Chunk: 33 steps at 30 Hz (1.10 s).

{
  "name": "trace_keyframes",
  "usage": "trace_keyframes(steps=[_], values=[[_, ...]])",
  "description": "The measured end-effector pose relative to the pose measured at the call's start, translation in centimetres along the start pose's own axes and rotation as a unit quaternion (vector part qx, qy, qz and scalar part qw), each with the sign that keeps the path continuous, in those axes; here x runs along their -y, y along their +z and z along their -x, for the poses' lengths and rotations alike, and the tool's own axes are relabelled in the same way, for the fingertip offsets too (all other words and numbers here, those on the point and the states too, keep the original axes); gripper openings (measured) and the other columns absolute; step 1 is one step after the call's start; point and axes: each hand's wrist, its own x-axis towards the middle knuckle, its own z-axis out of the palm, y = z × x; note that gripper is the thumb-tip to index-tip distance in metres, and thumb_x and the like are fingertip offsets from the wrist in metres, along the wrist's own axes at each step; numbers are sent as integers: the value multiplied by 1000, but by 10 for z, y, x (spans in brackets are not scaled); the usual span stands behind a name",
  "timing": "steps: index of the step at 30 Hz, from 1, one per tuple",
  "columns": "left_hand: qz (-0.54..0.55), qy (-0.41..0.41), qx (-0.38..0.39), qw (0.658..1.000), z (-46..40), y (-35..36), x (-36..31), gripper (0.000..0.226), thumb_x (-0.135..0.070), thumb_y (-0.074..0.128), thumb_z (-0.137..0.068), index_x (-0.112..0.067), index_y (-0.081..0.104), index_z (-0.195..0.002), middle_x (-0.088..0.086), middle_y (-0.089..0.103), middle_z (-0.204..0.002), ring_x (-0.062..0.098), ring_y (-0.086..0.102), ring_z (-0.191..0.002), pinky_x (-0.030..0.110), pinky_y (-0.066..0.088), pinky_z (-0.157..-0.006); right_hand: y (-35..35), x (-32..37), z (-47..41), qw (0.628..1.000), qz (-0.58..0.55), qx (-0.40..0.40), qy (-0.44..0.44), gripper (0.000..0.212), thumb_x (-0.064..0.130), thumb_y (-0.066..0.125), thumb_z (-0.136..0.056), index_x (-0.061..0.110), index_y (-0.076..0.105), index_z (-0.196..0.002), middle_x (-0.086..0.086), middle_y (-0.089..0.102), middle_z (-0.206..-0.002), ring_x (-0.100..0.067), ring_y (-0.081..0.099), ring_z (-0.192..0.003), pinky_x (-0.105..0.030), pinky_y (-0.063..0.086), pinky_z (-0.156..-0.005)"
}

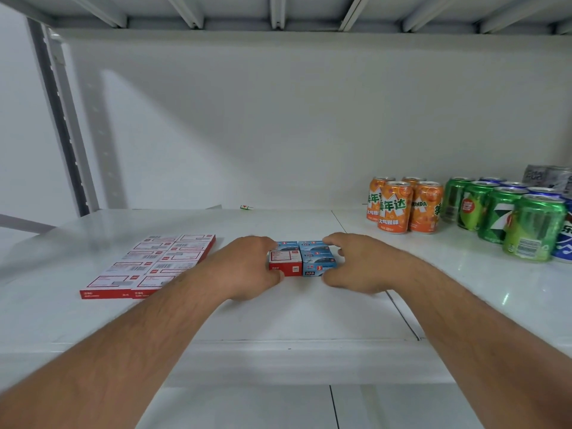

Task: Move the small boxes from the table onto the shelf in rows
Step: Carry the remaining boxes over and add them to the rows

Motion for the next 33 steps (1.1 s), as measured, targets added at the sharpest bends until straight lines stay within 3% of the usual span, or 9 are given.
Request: trace_keyframes(steps=[4,10,17,33], values=[[15,-3,-21,1000,0,1,6,46,-41,61,-89,-29,55,-132,-5,59,-122,14,55,-111,26,45,-87,4,-5,0,999,14,-33,-13,57,35,70,-87,23,48,-139,0,59,-130,-17,60,-115,-36,54,-93],[5,9,-28,1000,-6,3,9,30,-35,61,-89,-28,65,-118,-11,54,-96,15,56,-96,29,47,-83,9,-7,-6,998,35,-57,-20,38,32,69,-88,23,57,-123,2,64,-121,-16,64,-103,-35,56,-88],[16,0,-18,1000,-8,4,11,35,-35,61,-88,-27,63,-122,-8,63,-115,14,60,-104,37,50,-92,14,-7,-11,996,32,-77,-21,33,30,69,-90,19,61,-119,-1,66,-116,-18,63,-100,-35,55,-88],[19,0,-17,1000,-9,2,9,29,-31,61,-90,-27,65,-118,-8,64,-109,14,60,-100,34,50,-88,18,-6,-16,996,11,-88,-11,30,30,70,-90,20,60,-117,0,68,-117,-16,64,-99,-35,56,-88]])
